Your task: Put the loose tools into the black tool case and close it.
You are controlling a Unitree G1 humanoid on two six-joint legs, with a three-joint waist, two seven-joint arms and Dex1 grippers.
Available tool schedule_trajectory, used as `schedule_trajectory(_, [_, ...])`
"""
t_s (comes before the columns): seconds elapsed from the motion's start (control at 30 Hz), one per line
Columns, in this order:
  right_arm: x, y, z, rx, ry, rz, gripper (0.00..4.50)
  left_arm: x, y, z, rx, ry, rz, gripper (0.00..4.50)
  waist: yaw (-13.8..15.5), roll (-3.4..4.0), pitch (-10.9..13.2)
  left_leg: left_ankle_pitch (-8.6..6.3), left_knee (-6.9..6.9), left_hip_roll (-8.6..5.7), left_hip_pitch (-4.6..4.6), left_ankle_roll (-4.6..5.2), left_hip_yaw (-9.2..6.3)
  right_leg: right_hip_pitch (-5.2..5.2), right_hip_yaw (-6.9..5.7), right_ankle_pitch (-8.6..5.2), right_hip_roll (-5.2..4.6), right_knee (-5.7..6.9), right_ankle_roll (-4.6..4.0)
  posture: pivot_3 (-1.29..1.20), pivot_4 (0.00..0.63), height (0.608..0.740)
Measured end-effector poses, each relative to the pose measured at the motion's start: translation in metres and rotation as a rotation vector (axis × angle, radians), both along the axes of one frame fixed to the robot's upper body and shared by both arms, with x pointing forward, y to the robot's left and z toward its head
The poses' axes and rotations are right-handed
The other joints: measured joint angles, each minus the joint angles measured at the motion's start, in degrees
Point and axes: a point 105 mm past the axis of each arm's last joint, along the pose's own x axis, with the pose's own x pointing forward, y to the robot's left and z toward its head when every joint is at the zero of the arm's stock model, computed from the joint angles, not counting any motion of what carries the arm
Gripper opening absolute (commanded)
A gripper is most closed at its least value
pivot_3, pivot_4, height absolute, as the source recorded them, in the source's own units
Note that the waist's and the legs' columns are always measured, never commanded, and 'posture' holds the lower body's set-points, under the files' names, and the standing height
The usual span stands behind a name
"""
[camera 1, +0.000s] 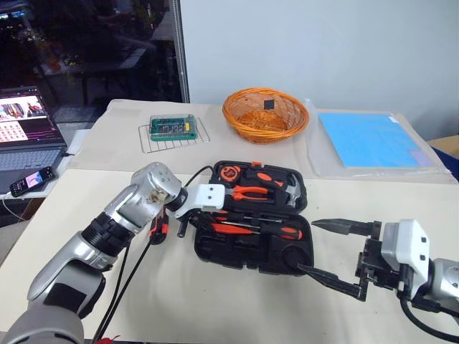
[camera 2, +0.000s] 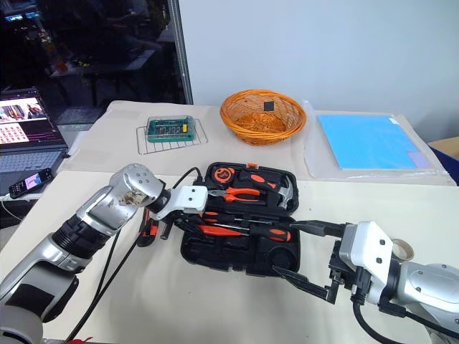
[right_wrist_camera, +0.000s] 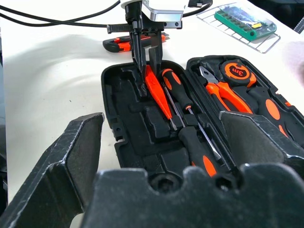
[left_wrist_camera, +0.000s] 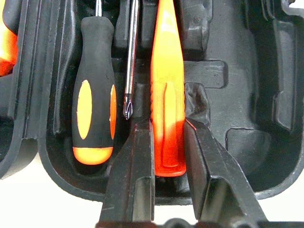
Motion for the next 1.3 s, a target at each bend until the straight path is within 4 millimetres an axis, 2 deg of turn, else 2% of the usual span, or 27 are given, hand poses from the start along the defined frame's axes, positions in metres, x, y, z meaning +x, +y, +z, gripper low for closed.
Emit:
schedule_trajectory(0.33, [0.001, 0.001, -0.001, 0.007, 0.002, -0.004, 4.50, 0.000, -0.004, 0.000, -0.001, -0.011, -0.018, 0.44, 0.5, 0.01, 0.0, -0.01, 0.01, -0.01, -0.01, 0.01, -0.01, 0.02, -0.01, 0.00, -0.01, -0.03, 0.00, 0.00, 0.150, 0.740])
schedule_trajectory(0.4, [0.001, 0.002, -0.001, 0.008, 0.003, -0.004, 4.50, -0.001, -0.005, 0.000, 0.001, -0.015, -0.021, 1.44, 0.7, 0.01, 0.0, -0.01, 0.01, -0.01, -0.02, 0.02, 0.00, 0.02, -0.01, 0.00, 0.00, -0.04, 0.00, 0.00, 0.150, 0.740])
schedule_trajectory(0.6, [0.001, 0.002, -0.001, 0.009, 0.001, -0.008, 4.50, 0.001, -0.011, 0.002, -0.031, -0.017, 0.001, 3.49, 0.7, 0.00, 0.0, -0.03, 0.01, 0.00, -0.13, 0.05, -0.01, -0.07, -0.03, 0.00, 0.00, -0.06, 0.01, 0.00, 0.150, 0.740])
schedule_trajectory(0.73, [0.001, 0.001, -0.001, 0.009, 0.004, -0.009, 4.50, -0.006, -0.018, 0.023, -0.212, 0.051, 0.037, 3.49, 0.7, -0.01, 0.0, -0.02, 0.03, 0.00, -0.39, 0.05, -0.04, -0.29, -0.03, 0.01, 0.02, -0.02, 0.03, 0.00, 0.150, 0.740])
schedule_trajectory(0.77, [0.001, 0.001, -0.002, 0.009, 0.004, -0.009, 4.50, -0.009, -0.018, 0.037, -0.303, 0.070, 0.055, 3.05, 0.5, -0.01, 0.0, -0.02, 0.04, 0.01, -0.42, 0.05, -0.06, -0.32, -0.03, 0.07, 0.02, 0.01, 0.13, 0.00, 0.150, 0.740])
schedule_trajectory(0.83, [0.002, 0.002, -0.001, 0.010, 0.002, -0.005, 4.50, -0.009, -0.017, 0.051, -0.405, 0.072, 0.090, 2.80, 0.5, 0.00, 0.0, -0.02, 0.04, 0.00, -0.39, 0.05, -0.07, -0.29, -0.04, 0.20, 0.02, -0.01, 0.38, 0.00, 0.150, 0.740])
schedule_trajectory(0.87, [0.002, 0.003, -0.001, 0.011, -0.001, -0.003, 4.50, -0.009, -0.016, 0.055, -0.470, 0.078, 0.123, 2.38, 0.4, 0.00, 0.0, -0.02, 0.05, 0.00, -0.36, 0.05, -0.07, -0.26, -0.04, 0.22, 0.01, 0.01, 0.43, 0.00, 0.150, 0.740])
schedule_trajectory(0.93, [0.004, 0.004, 0.001, 0.013, -0.010, 0.004, 4.50, -0.010, -0.014, 0.051, -0.517, 0.097, 0.163, 1.62, 0.4, 0.00, 0.0, -0.02, 0.06, 0.00, -0.31, 0.05, -0.07, -0.21, -0.04, 0.24, 0.02, -0.01, 0.46, 0.00, 0.150, 0.740])
schedule_trajectory(1.07, [0.006, 0.005, 0.000, 0.018, -0.001, 0.019, 4.50, -0.018, -0.015, 0.023, -0.592, 0.137, 0.251, 0.13, 0.1, -0.02, 0.0, -0.02, 0.10, -0.01, -0.27, 0.06, -0.06, -0.16, -0.01, 0.27, -0.01, -0.04, 0.45, 0.00, 0.150, 0.740])
schedule_trajectory(1.17, [0.008, 0.004, 0.000, 0.013, 0.001, 0.028, 4.50, -0.022, -0.011, 0.007, -0.595, 0.132, 0.299, 0.05, 0.2, -0.02, 0.0, -0.02, 0.10, -0.01, -0.26, 0.06, -0.08, -0.16, -0.03, 0.28, -0.03, -0.04, 0.40, 0.00, 0.150, 0.740])
schedule_trajectory(1.3, [0.008, 0.003, 0.001, 0.008, 0.001, 0.034, 4.50, -0.026, -0.011, -0.005, -0.592, 0.116, 0.321, 0.05, 0.3, -0.02, 0.0, -0.02, 0.10, -0.01, -0.25, 0.05, -0.07, -0.17, -0.01, 0.11, -0.06, -0.04, 0.06, 0.00, 0.150, 0.740])
